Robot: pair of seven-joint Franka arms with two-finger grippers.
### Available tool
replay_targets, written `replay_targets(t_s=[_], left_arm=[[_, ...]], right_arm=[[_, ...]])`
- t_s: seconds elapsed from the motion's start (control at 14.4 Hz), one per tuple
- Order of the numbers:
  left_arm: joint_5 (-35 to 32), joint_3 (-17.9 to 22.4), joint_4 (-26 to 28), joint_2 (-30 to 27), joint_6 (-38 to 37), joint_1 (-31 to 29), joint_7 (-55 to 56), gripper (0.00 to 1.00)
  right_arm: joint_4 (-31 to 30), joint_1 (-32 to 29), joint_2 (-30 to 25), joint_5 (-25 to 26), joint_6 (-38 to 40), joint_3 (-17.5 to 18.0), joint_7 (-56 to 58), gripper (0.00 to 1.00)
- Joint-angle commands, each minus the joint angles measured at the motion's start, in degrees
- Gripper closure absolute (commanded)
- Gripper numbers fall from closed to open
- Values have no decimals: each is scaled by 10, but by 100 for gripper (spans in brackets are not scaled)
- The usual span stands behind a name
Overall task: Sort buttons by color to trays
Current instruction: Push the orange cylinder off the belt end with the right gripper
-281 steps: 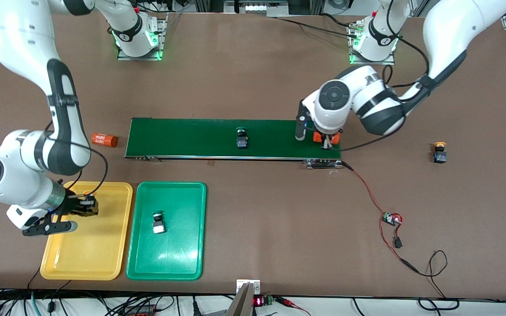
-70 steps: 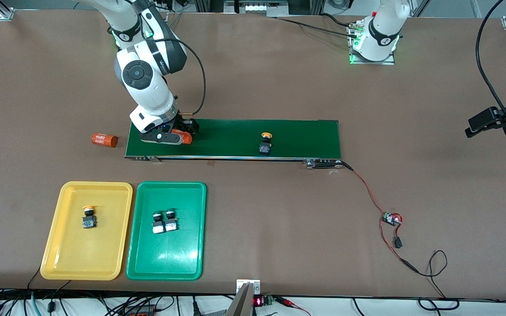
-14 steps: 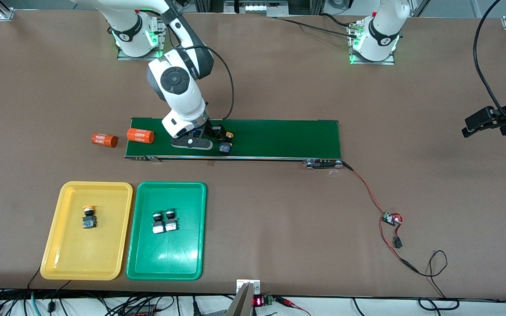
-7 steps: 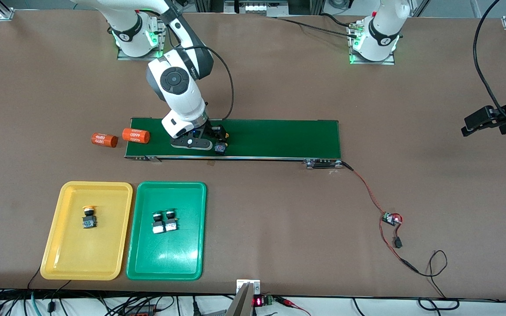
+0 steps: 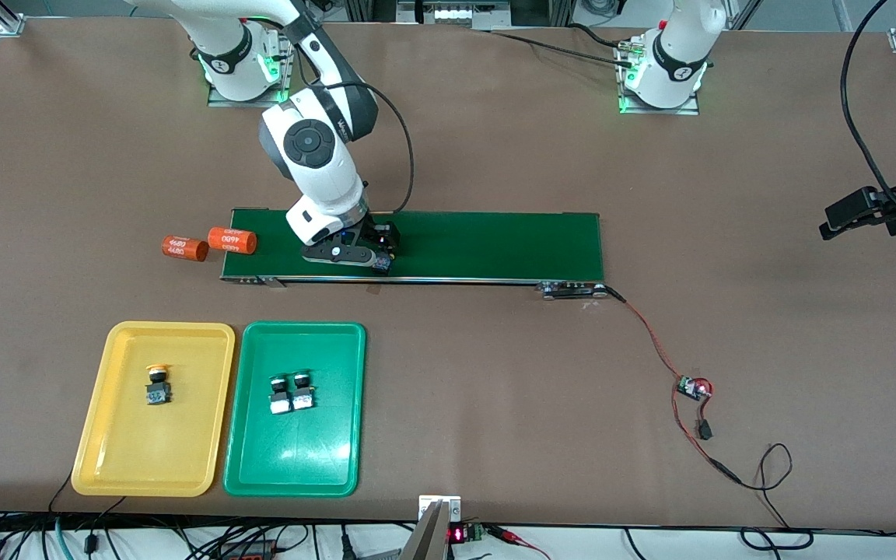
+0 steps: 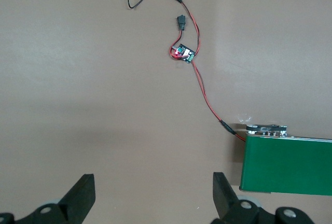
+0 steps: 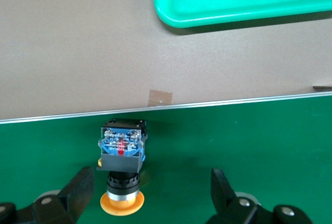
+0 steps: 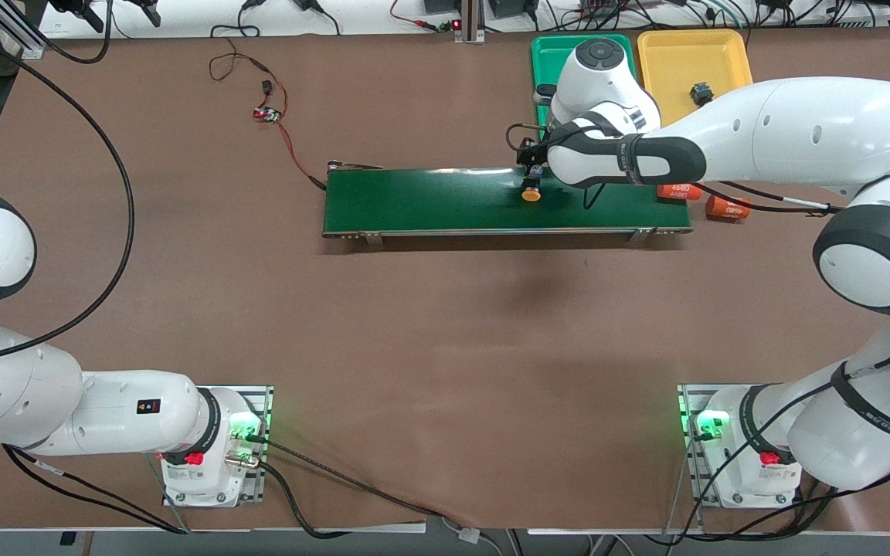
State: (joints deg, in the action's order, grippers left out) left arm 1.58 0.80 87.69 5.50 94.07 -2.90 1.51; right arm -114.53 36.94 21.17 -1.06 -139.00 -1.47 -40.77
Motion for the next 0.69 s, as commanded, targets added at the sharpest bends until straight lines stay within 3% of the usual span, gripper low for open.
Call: replay_targets(t_s=[0.0,0.62], left_arm=[[-1,0,-6,-1,-10,0,-6,0],[-1,0,-7,4,-7,-1,-6,0]], right_arm=[[12,0,12,-3,0,0,-11,0],[16,-5,44,-3,-23,-4,-5,1]])
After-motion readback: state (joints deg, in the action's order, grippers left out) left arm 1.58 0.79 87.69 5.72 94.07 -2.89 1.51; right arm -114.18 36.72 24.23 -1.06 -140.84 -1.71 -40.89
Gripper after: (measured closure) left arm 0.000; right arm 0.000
